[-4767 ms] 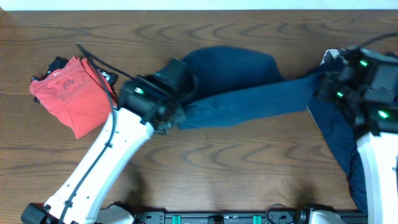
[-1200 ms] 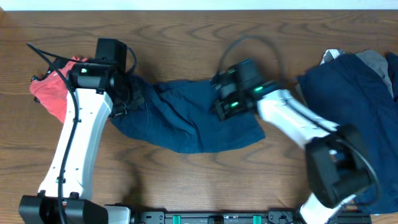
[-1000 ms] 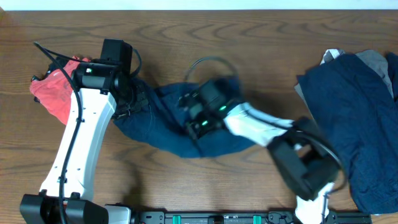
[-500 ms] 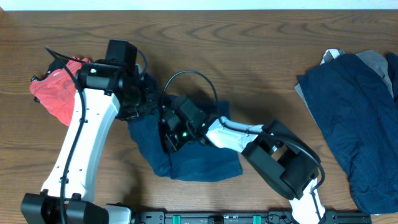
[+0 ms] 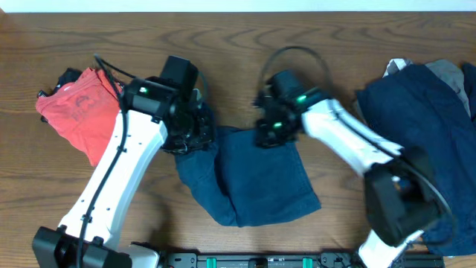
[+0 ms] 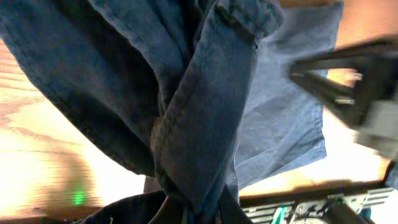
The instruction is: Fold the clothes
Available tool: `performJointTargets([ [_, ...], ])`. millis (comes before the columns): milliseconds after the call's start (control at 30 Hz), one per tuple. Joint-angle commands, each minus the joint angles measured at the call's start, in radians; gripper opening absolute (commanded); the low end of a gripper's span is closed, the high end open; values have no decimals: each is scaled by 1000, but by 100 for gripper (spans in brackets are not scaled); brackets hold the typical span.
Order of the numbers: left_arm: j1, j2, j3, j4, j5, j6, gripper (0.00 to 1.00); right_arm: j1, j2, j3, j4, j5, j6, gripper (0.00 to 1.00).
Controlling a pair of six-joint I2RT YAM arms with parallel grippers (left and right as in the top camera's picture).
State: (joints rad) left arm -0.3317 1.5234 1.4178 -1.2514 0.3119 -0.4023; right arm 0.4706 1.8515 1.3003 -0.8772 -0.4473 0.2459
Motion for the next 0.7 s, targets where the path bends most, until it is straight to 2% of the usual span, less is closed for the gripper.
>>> performJointTargets([
  [0, -19, -7, 4, -2, 16, 9, 6, -29, 8, -29, -123, 157, -60, 6],
  [67, -22, -7, 4, 3, 16, 9, 6, -38, 8, -74, -143, 212, -60, 7],
  [200, -21, -7, 4, 11, 16, 9, 6, -39, 8, -183, -54, 212, -45, 8],
  [433, -25, -7, 4, 39, 11, 14, 6, -30, 8, -334, 188, 151, 0, 8],
  [567, -41, -7, 4, 95, 5, 90, 7, -24, 14, -354, 328, 151, 88, 6],
  [667, -41, -6, 4, 129, -69, 114, 7, -13, 19, -354, 444, 153, 153, 6],
])
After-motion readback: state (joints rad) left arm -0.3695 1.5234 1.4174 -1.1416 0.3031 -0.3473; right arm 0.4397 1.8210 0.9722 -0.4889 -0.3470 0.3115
